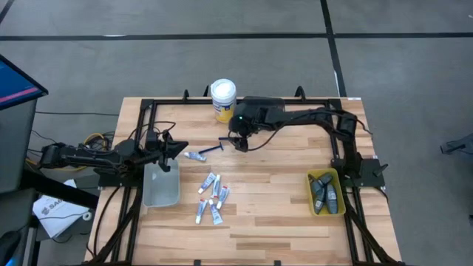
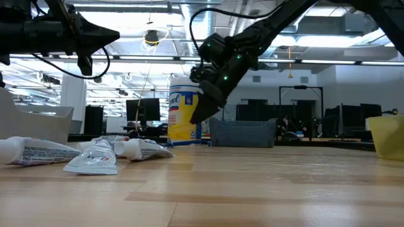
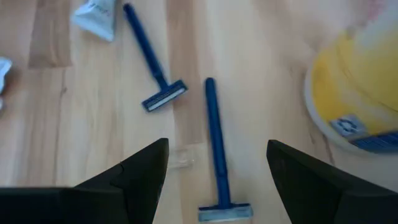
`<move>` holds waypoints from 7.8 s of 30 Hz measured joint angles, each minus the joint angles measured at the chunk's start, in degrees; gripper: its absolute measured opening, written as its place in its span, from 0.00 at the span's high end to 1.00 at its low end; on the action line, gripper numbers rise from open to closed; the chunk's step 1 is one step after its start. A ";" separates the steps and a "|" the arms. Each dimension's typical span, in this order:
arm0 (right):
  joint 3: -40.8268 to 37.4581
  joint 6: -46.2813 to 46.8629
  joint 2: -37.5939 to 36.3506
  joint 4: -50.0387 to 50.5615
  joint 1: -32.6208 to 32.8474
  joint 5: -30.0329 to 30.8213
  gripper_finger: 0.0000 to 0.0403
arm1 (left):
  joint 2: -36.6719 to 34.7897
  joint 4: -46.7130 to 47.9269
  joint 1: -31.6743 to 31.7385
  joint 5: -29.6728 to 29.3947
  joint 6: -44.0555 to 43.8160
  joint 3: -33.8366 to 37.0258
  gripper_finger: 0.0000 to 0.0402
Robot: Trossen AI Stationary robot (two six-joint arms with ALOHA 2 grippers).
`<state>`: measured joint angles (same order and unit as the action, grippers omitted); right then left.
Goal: Pick & Place Travel size toiletries
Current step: Put the blue razor into the black bin
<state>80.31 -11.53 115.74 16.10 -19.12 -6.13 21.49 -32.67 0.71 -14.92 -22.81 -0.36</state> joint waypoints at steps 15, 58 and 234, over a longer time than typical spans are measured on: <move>0.04 5.15 -0.15 7.00 -0.78 0.37 0.34 | 0.00 0.00 0.01 -0.04 -0.01 0.00 1.00; 8.09 12.41 6.89 8.98 5.51 16.01 0.34 | -0.02 -0.75 -0.02 -0.04 0.00 0.00 1.00; 9.29 28.04 -12.00 30.17 -2.91 18.83 0.96 | -0.01 -0.87 -0.04 -0.03 0.00 0.00 1.00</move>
<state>89.60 16.52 103.74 46.27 -22.03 12.70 21.48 -33.54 0.67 -14.95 -22.81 -0.36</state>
